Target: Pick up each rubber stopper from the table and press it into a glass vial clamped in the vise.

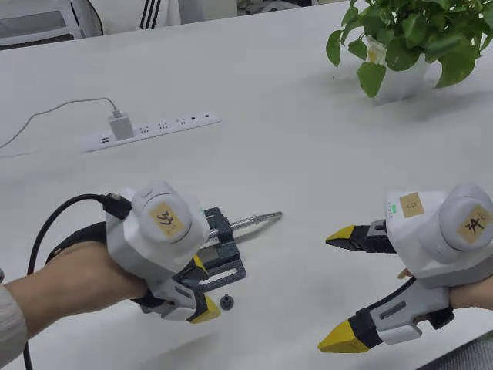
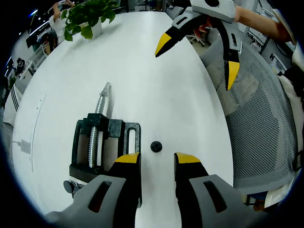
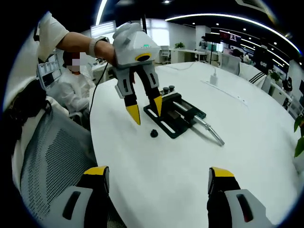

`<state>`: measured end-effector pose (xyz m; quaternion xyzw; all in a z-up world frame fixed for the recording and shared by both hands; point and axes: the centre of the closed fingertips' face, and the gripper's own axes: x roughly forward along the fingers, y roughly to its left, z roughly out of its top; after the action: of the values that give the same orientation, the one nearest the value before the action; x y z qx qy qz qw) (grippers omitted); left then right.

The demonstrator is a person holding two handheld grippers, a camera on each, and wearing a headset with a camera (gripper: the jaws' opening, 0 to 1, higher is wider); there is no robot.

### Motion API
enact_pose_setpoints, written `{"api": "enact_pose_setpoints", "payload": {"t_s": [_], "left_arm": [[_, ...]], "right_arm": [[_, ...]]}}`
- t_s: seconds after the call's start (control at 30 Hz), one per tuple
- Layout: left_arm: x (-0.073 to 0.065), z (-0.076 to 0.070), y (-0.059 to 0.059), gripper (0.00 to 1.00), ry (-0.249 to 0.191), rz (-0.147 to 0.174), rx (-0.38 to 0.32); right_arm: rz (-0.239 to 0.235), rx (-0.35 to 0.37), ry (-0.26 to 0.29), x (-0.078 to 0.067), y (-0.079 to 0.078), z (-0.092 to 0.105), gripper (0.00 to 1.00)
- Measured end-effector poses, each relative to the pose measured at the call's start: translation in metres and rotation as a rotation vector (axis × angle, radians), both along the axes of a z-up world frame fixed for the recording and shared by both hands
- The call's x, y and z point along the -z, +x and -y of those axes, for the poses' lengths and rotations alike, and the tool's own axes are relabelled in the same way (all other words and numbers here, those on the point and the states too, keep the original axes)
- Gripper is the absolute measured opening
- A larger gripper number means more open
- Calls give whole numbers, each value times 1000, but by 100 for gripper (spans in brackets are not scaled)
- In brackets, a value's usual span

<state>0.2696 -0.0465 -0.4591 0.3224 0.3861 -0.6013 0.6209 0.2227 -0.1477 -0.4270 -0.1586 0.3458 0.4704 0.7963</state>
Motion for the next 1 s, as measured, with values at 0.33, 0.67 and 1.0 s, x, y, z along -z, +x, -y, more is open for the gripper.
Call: {"api": "enact_pose_setpoints", "payload": {"t_s": [0.33, 0.67, 1.0], "left_arm": [[17, 6, 1, 16, 92, -13, 78], [20, 15, 2, 11, 138, 2, 139], [27, 18, -2, 7, 167, -15, 155]], "right_arm": [[7, -1, 11, -1, 1, -3, 82], [-1, 4, 12, 3, -1, -2, 80], [-6, 21, 18, 4, -4, 3, 78]]}}
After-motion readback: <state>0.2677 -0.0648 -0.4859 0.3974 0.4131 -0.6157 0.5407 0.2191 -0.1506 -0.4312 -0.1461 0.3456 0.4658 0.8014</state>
